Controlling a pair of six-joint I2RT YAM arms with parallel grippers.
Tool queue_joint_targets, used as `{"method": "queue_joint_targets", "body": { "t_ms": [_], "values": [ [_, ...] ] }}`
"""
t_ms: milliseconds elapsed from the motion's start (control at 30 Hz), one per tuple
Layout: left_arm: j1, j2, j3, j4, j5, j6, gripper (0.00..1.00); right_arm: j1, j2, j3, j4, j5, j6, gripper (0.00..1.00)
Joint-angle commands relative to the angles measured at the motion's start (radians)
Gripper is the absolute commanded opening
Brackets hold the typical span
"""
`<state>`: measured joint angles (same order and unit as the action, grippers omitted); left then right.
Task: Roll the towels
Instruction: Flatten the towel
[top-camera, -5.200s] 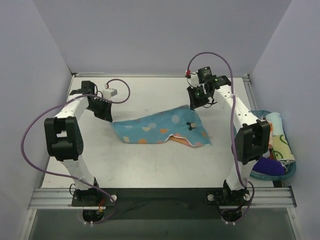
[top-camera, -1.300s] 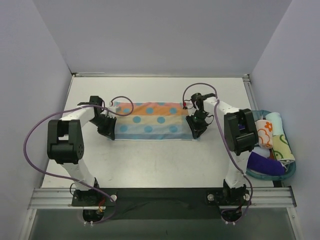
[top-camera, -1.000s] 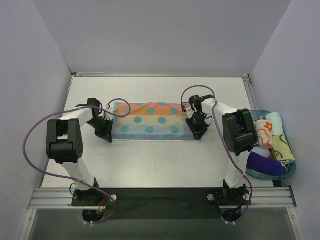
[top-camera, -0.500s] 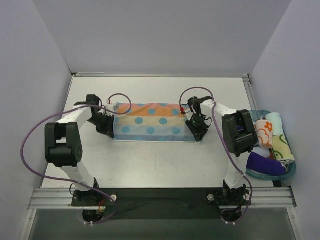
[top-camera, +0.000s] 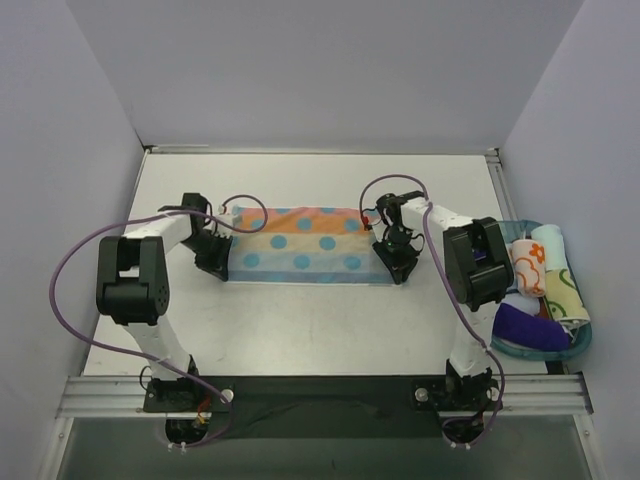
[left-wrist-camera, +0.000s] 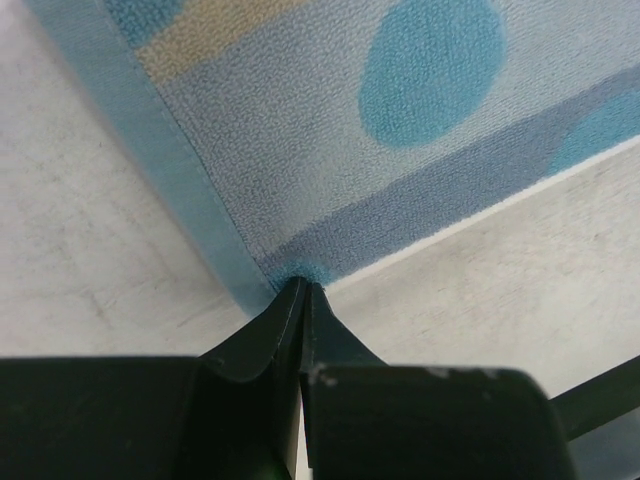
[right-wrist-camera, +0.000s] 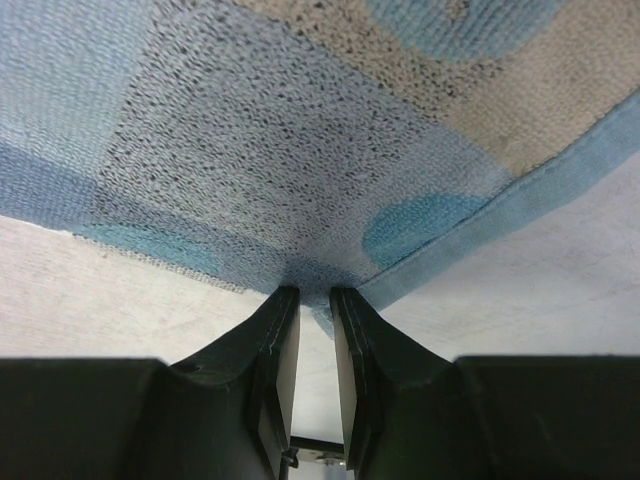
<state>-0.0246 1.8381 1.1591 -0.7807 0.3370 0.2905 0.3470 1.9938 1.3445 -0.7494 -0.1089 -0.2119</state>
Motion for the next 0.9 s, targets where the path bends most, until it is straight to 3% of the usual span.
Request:
{"method": "queue_joint_targets", "body": {
  "t_ms": [0,133,467,567,633,667,867],
  "values": [
    [0.020,-0.028,-0.081,-0.011,-0.202,0.108,0.05,-0.016,0.017,-0.030,-0.107,0.046,-0.046,0.21],
    [0.020,-0.097,-0.169,-0.037,-0.245,0.166,0.02,-0.013,-0.030,-0.093,-0.119,0.045,-0.061,0.21],
    [-0.021,-0.217,-0.259,-0.109,-0.152,0.239,0.01,0.129,-0.104,-0.194,-0.148,-0.043,-0.061,0.21],
    [-0.017,-0.235,-0.228,-0.143,-0.102,0.239,0.08,0.127,-0.151,-0.196,-0.165,-0.041,-0.057,0.32],
    [-0.008,-0.241,-0.164,-0.189,-0.044,0.262,0.17,0.098,-0.185,-0.148,-0.188,-0.040,-0.058,0.39],
    [-0.003,-0.241,-0.135,-0.202,-0.030,0.265,0.25,0.080,-0.194,-0.124,-0.200,-0.044,-0.066,0.47],
    [0.018,-0.176,0.212,-0.243,0.053,0.263,0.40,-0.057,-0.179,0.177,-0.255,-0.075,-0.076,0.71]
  ]
}}
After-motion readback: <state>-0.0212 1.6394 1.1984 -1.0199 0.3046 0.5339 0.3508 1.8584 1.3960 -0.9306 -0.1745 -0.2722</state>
